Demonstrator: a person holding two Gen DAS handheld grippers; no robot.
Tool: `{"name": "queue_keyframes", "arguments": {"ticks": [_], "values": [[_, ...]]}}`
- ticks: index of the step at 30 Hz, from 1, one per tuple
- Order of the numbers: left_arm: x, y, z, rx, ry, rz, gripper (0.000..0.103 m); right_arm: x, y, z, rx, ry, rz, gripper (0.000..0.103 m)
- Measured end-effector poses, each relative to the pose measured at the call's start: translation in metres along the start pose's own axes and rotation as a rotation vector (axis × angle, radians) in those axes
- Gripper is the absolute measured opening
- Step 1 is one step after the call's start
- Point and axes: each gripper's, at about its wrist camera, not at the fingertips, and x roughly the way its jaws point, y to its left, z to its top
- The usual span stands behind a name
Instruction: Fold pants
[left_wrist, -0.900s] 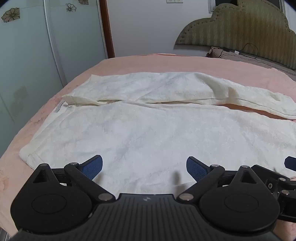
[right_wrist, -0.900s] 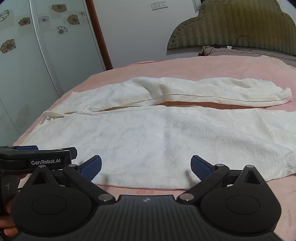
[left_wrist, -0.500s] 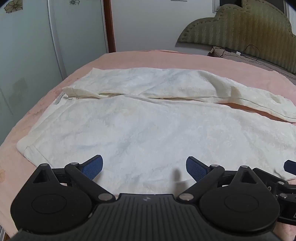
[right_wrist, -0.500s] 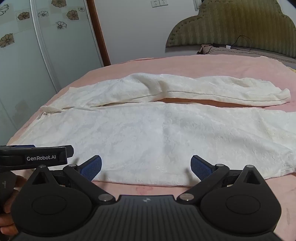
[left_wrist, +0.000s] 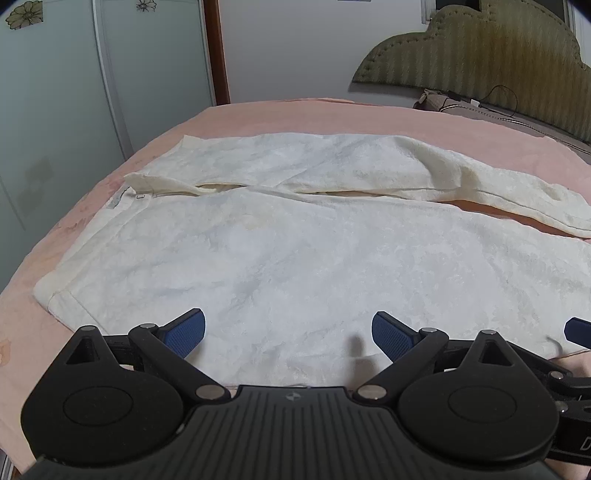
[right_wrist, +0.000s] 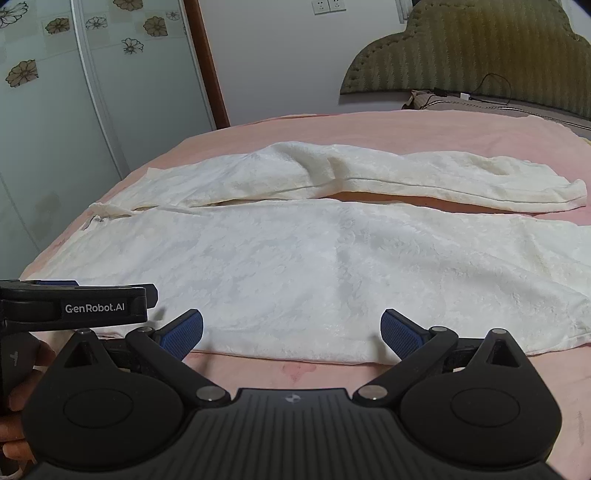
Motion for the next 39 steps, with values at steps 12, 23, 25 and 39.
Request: {"name": "queue_keyframes", "arguments": {"ticks": [12, 23, 25, 39], "values": [[0.004, 0.003, -0.002, -0.007, 0.008, -0.017, 0.099, 0.018, 0.003, 0.004, 0.02, 0.129, -0.038, 0.103], [0.008, 0.002, -0.007, -0.001, 0.023, -0.013, 0.099, 0.018, 0.002, 0.004, 0.031, 0.129, -0.052, 0.103], [0.008, 0.002, -0.007, -0.001, 0.026, -0.012, 0.099, 0.019, 0.003, 0.004, 0.023, 0.131, -0.06, 0.103], [0.012, 0.004, -0.012, 0.002, 0.028, -0.03, 0.099, 0.024, 0.007, 0.0, -0.026, 0.14, -0.096, 0.103]]}}
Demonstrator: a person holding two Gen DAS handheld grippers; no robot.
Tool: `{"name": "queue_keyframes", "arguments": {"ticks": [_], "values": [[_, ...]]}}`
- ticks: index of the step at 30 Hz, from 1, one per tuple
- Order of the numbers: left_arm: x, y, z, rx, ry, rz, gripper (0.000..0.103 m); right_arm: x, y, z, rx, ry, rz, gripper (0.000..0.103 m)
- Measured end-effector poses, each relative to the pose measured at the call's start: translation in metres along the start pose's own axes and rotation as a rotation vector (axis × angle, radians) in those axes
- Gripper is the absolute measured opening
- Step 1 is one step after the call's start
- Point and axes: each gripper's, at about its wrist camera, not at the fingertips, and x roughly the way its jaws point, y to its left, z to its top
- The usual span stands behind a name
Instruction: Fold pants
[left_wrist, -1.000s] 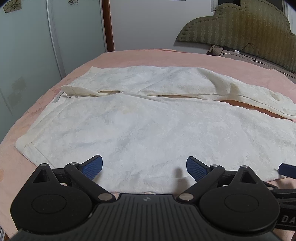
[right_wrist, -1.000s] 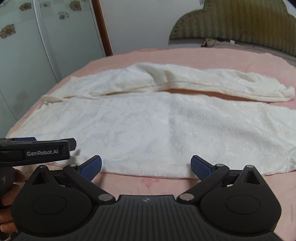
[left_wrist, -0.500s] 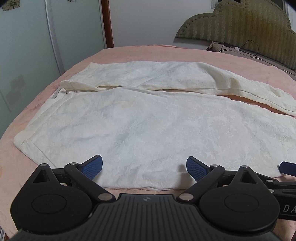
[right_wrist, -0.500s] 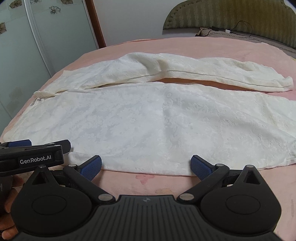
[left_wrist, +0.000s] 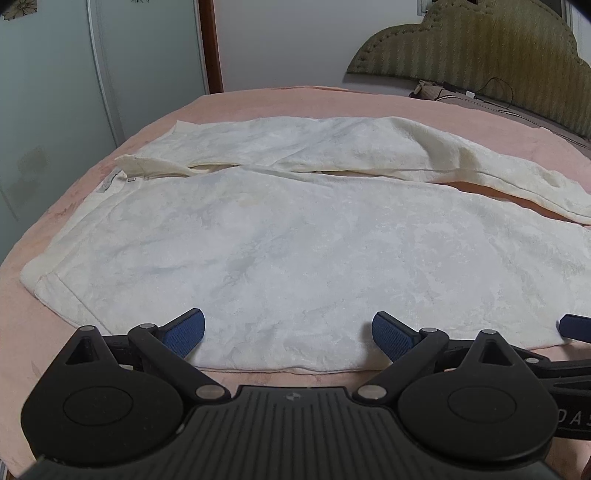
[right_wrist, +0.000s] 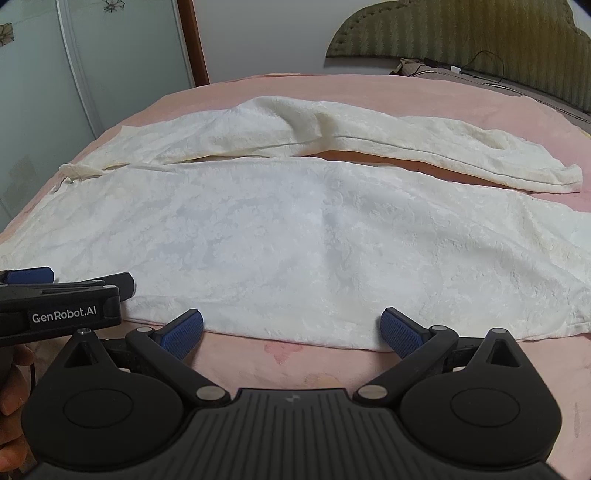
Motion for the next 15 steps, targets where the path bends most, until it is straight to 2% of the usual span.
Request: {"name": "queue_keyframes", "arguments": {"ticks": [15], "values": [[0.0035, -0.0021, -0.004, 0.01, 0.023, -0.002, 0.1, 0.0046, 0.0064, -0.0038, -0.039, 0.006, -0.027, 0.103]]}}
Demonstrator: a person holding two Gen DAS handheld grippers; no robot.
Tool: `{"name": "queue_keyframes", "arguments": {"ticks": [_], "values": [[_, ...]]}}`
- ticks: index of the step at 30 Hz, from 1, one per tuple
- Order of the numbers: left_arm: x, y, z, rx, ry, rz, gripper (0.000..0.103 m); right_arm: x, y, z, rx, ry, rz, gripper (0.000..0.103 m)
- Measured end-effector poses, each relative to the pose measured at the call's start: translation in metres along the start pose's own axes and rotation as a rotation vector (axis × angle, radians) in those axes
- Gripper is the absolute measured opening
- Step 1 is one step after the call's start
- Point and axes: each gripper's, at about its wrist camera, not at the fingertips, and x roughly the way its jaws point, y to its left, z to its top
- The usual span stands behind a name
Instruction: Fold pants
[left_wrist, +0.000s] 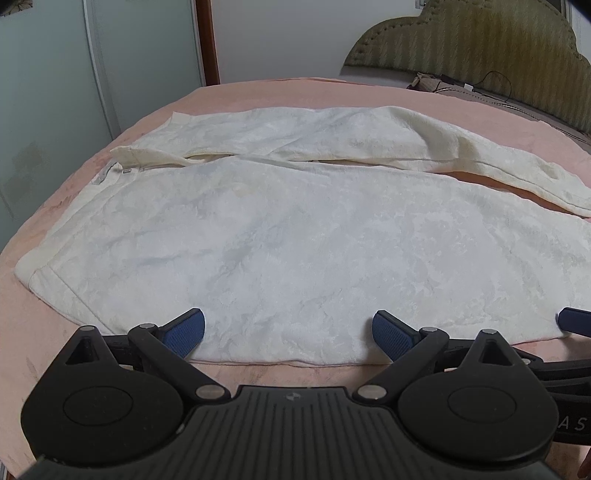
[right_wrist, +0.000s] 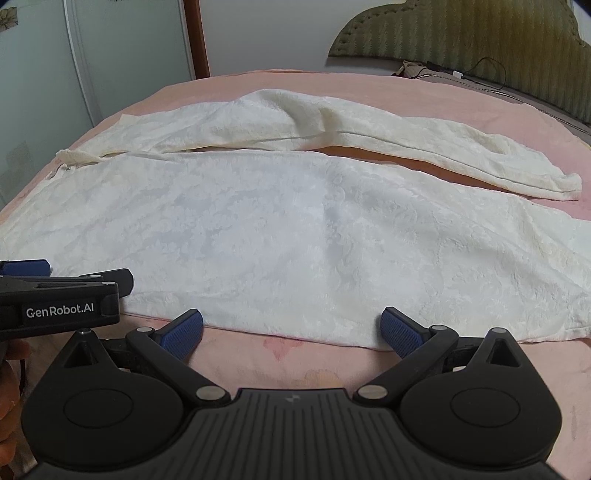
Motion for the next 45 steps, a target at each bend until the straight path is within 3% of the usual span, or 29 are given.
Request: {"name": "queue_keyframes", "arguments": {"ticks": [30, 36, 38, 41, 45], "values": [[0.003, 0.0, -0.007, 0.008, -0.015, 0.013, 0.103, 0.003, 0.002, -0.004, -0.021, -0.014, -0.008, 0.103], [-0.006, 0.004, 0.004, 0.003, -0.028, -0.016, 0.1, 0.0, -0.005, -0.012, -0.097, -0.067, 0.082, 0.103], [-0.005, 0.01, 0.012, -0.014, -0.045, 0.0, 0.1, -0.007, -0.02, -0.006, -0.06, -0.086, 0.182, 0.103], [0.005, 0.021, 0.029, -0.028, -0.068, 0.062, 0.1, -0.022, -0.041, 0.015, 0.013, -0.209, 0.306, 0.103], [0.024, 0.041, 0.051, -0.072, -0.077, 0.129, 0.1, -0.026, -0.033, 0.069, -0.125, -0.318, 0.261, 0.103]]}}
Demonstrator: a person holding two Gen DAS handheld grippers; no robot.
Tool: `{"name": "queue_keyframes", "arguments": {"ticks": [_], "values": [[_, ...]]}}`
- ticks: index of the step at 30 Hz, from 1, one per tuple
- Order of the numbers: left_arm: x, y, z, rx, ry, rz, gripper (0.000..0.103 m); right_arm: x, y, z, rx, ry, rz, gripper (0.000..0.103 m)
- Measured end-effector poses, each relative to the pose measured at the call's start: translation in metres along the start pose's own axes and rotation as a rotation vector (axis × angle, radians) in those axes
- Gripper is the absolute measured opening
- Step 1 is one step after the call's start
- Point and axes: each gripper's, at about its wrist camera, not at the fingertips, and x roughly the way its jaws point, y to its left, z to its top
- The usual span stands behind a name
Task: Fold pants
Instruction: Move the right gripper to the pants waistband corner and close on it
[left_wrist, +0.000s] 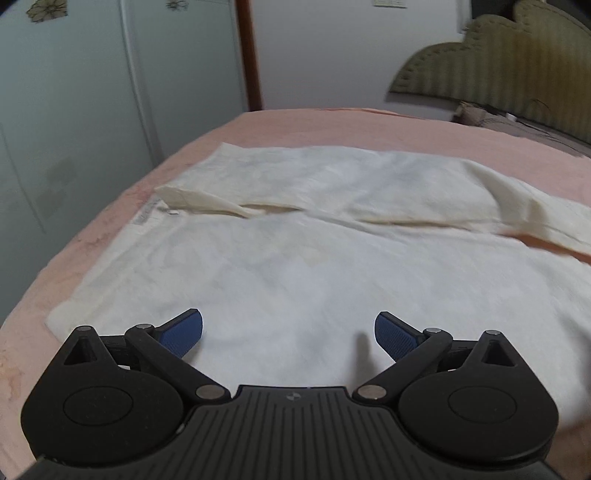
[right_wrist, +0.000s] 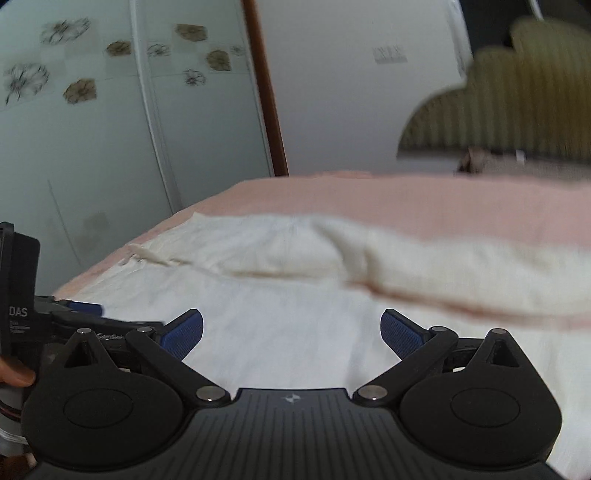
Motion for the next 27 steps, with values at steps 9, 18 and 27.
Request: {"name": "queue_keyframes", "arguments": {"ticks": [9, 18, 27], "values": [[0.039, 0.014, 0.007, 0.025, -0.054, 0.124, 0.101, 0.144, 0.003, 0.084, -0.193, 0.069, 0.111, 0.103], [0.055, 0.016, -0.008, 0.039, -0.066, 0.11, 0.103, 0.305, 0.009, 0.134, -0.081, 0.246, 0.209, 0.103], [0.059, 0.022, -0.008, 0.001, -0.055, 0.072, 0.103, 0.408, 0.001, 0.135, 0.085, 0.406, 0.248, 0.103]]}}
